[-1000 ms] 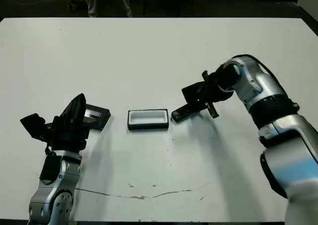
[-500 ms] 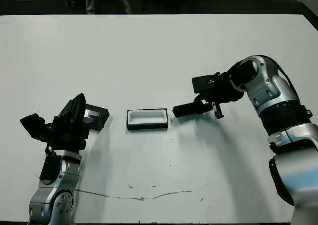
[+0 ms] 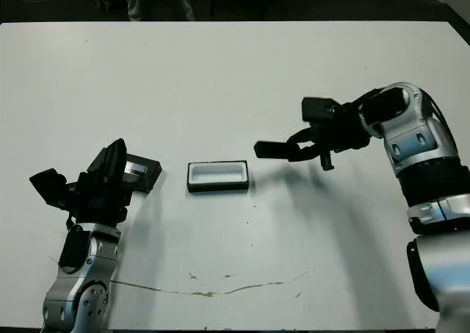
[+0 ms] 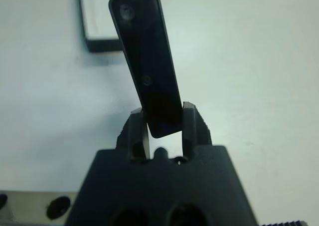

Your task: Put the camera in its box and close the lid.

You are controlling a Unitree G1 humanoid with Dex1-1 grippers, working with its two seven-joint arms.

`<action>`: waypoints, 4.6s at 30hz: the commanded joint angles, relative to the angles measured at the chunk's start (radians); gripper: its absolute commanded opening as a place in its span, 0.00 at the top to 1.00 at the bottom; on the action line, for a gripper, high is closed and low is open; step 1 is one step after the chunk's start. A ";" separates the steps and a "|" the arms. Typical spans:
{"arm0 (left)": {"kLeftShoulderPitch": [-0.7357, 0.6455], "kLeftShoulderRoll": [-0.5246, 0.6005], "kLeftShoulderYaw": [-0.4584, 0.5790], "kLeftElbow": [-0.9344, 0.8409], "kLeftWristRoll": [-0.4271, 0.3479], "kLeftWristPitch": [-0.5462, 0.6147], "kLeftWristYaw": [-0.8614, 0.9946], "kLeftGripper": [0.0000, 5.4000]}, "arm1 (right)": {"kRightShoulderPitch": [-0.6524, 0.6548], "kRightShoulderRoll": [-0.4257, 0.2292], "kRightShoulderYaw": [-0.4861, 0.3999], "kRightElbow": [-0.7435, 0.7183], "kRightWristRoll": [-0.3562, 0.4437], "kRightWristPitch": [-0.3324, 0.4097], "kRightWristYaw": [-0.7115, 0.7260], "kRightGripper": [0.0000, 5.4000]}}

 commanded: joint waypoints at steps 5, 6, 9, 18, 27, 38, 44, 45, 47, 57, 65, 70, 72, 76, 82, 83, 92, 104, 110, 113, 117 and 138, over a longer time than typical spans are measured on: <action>0.025 -0.005 0.005 0.001 0.009 0.015 0.019 1.00 | 0.140 -0.030 -0.002 -0.510 -0.069 0.424 -0.180 0.93; 0.024 -0.004 0.004 0.004 0.009 0.013 0.018 1.00 | 0.142 -0.030 0.015 -0.557 -0.082 0.472 -0.192 0.93; 0.024 0.001 0.003 0.009 0.016 0.004 0.014 1.00 | 0.128 -0.029 0.071 -0.663 -0.103 0.598 -0.204 0.93; 0.030 -0.006 -0.006 0.003 0.013 0.015 0.022 1.00 | -0.016 0.004 0.249 -0.793 -0.084 0.872 -0.201 0.93; 0.027 -0.007 -0.004 0.005 0.006 0.019 0.024 1.00 | -0.077 0.033 0.334 -0.763 -0.031 0.915 -0.237 0.93; 0.017 -0.003 -0.012 0.011 0.025 0.021 0.025 1.00 | -0.157 0.024 0.393 -0.604 -0.016 0.763 -0.205 0.93; 0.014 -0.005 -0.010 0.005 0.017 0.029 0.024 1.00 | -0.206 0.040 0.436 -0.516 -0.043 0.742 -0.175 0.93; 0.014 -0.005 -0.010 0.007 0.019 0.027 0.024 1.00 | -0.210 0.043 0.441 -0.503 -0.048 0.731 -0.172 0.93; 0.012 -0.003 -0.010 0.010 0.022 0.023 0.022 1.00 | -0.219 0.049 0.452 -0.481 -0.056 0.702 -0.163 0.93; 0.015 -0.007 -0.011 0.007 0.023 0.026 0.028 1.00 | -0.221 0.078 0.480 -0.478 -0.099 0.703 -0.148 0.93; 0.018 -0.011 -0.014 0.008 0.016 0.024 0.025 1.00 | -0.218 0.093 0.498 -0.476 -0.113 0.704 -0.127 0.93; 0.020 -0.009 -0.016 0.011 0.026 0.016 0.025 1.00 | -0.208 0.106 0.501 -0.483 -0.113 0.717 -0.122 0.93; 0.021 -0.008 -0.017 0.010 0.031 0.015 0.027 1.00 | -0.208 0.116 0.502 -0.480 -0.106 0.752 -0.120 0.93; 0.021 -0.009 -0.015 0.011 0.028 0.017 0.028 1.00 | -0.205 0.130 0.503 -0.483 -0.092 0.808 -0.118 0.93; 0.022 -0.008 -0.014 0.013 0.024 0.013 0.023 1.00 | -0.194 0.139 0.506 -0.495 -0.064 0.869 -0.134 0.93; 0.022 -0.008 -0.014 0.012 0.023 0.015 0.023 1.00 | -0.193 0.137 0.513 -0.500 -0.063 0.868 -0.136 0.93; 0.023 -0.009 -0.016 0.011 0.028 0.013 0.026 1.00 | -0.179 0.134 0.528 -0.494 -0.053 0.865 -0.151 0.93; 0.023 -0.007 -0.016 0.019 0.020 0.004 0.013 1.00 | -0.178 0.145 0.561 -0.486 -0.058 0.870 -0.172 0.93; 0.024 -0.010 -0.018 0.019 0.026 0.004 0.018 1.00 | -0.172 0.145 0.574 -0.480 -0.061 0.834 -0.182 0.93; 0.026 -0.011 -0.018 0.015 0.027 0.007 0.022 1.00 | -0.172 0.154 0.574 -0.472 -0.060 0.843 -0.188 0.93; 0.029 -0.012 -0.023 0.010 0.032 0.009 0.030 1.00 | -0.177 0.153 0.585 -0.476 -0.068 0.826 -0.182 0.93; 0.028 -0.014 -0.023 0.010 0.020 0.010 0.035 1.00 | -0.192 0.130 0.642 -0.420 -0.117 0.652 -0.108 0.90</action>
